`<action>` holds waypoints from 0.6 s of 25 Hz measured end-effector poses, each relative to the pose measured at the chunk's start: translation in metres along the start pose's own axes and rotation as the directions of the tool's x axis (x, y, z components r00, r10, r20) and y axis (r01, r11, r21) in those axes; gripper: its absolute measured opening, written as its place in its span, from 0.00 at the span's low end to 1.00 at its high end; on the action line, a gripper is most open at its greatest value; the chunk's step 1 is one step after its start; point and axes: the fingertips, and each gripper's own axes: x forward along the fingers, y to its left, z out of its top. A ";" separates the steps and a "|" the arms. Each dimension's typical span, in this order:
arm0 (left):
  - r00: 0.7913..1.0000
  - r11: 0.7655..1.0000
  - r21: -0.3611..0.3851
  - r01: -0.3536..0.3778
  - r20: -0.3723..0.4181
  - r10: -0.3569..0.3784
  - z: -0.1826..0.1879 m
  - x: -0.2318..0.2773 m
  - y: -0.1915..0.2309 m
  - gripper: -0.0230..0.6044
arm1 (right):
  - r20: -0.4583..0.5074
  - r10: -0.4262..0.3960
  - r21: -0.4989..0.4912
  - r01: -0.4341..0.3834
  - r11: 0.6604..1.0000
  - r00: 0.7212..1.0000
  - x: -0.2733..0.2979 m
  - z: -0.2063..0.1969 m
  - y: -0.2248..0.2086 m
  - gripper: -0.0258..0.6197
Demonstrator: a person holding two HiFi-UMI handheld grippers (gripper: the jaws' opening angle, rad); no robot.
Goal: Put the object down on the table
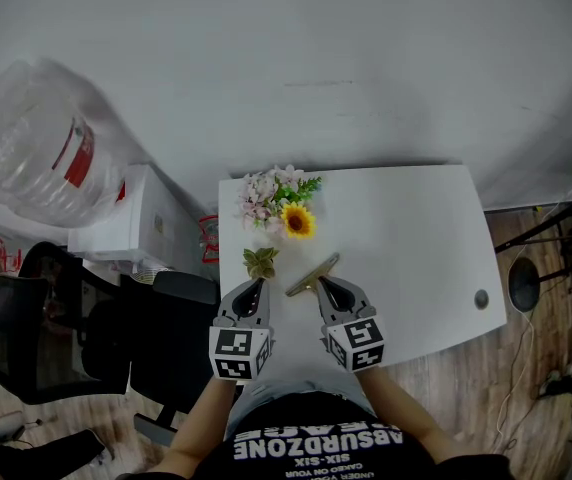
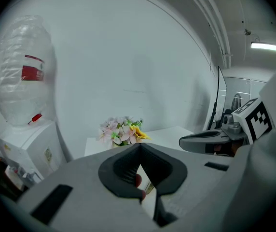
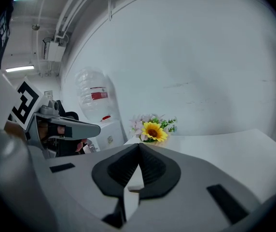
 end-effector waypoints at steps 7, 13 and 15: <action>1.000 1.000 0.008 0.023 -0.005 -0.023 -0.002 0.000 -0.010 0.04 | -0.033 0.007 -0.028 -0.008 1.000 0.999 -0.003 -0.004 0.009 0.04; 1.000 0.999 0.012 0.031 -0.006 -0.031 -0.002 -0.001 -0.014 0.04 | -0.036 0.011 -0.032 -0.012 0.999 0.999 -0.005 -0.005 0.013 0.04; 0.999 0.999 0.013 0.031 -0.007 -0.031 -0.003 -0.001 -0.015 0.04 | -0.040 0.003 -0.032 -0.004 0.999 0.999 -0.005 -0.006 0.011 0.04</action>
